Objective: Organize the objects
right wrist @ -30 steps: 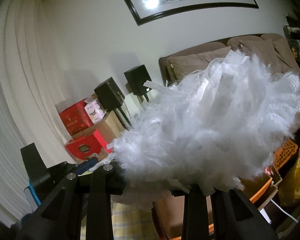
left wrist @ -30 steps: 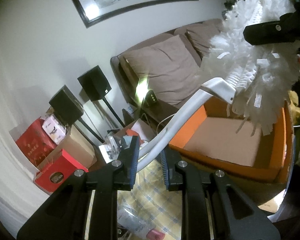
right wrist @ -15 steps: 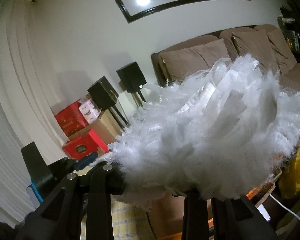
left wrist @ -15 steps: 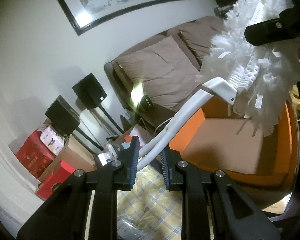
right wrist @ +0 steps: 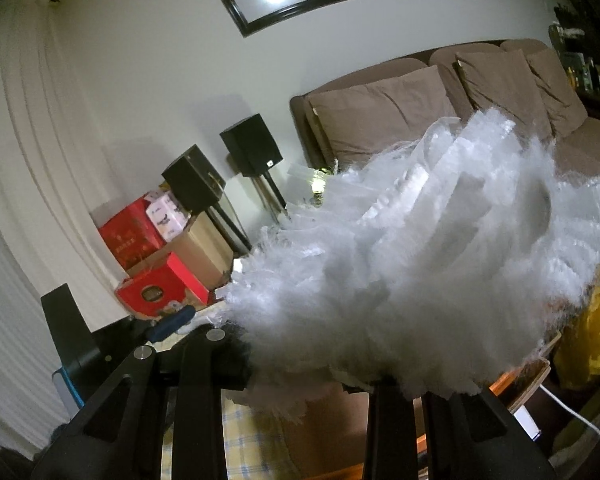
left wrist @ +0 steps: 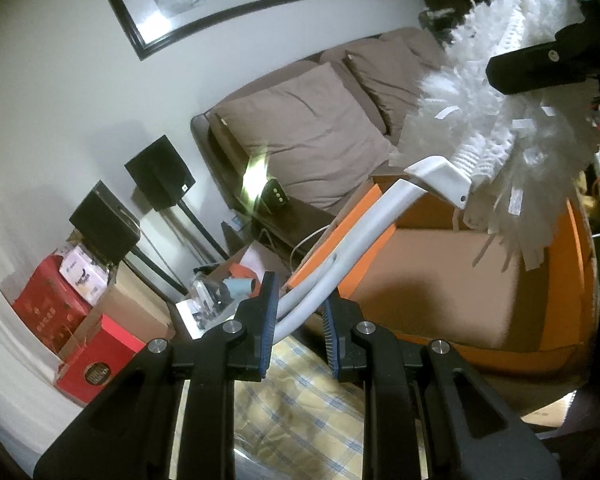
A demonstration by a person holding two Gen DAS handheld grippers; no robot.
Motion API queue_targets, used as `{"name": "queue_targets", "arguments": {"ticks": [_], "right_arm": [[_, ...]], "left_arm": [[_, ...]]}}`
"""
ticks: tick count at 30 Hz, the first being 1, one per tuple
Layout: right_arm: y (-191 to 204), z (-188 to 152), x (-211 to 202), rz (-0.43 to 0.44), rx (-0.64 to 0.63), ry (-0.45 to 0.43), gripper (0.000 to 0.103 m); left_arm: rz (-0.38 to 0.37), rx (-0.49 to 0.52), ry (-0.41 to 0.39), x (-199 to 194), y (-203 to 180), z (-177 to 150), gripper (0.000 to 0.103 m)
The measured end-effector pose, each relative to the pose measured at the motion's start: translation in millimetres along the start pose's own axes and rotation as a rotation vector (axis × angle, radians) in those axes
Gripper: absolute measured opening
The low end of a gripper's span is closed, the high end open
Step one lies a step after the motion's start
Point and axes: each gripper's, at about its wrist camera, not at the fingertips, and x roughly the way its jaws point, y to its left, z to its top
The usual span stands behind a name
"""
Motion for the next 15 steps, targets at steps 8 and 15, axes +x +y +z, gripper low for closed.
{"name": "queue_targets", "arguments": {"ticks": [8, 15], "right_arm": [[-4.5, 1.1, -1.4, -0.005, 0.012, -0.011, 0.031], [-6.0, 2.8, -4.6, -0.010, 0.007, -0.025, 0.030]], "left_arm": [[-0.036, -0.036, 0.019, 3.0, 3.3, 1.9, 0.021], [-0.098, -0.090, 0.051, 3.5, 7.8, 3.3, 0.022]]}}
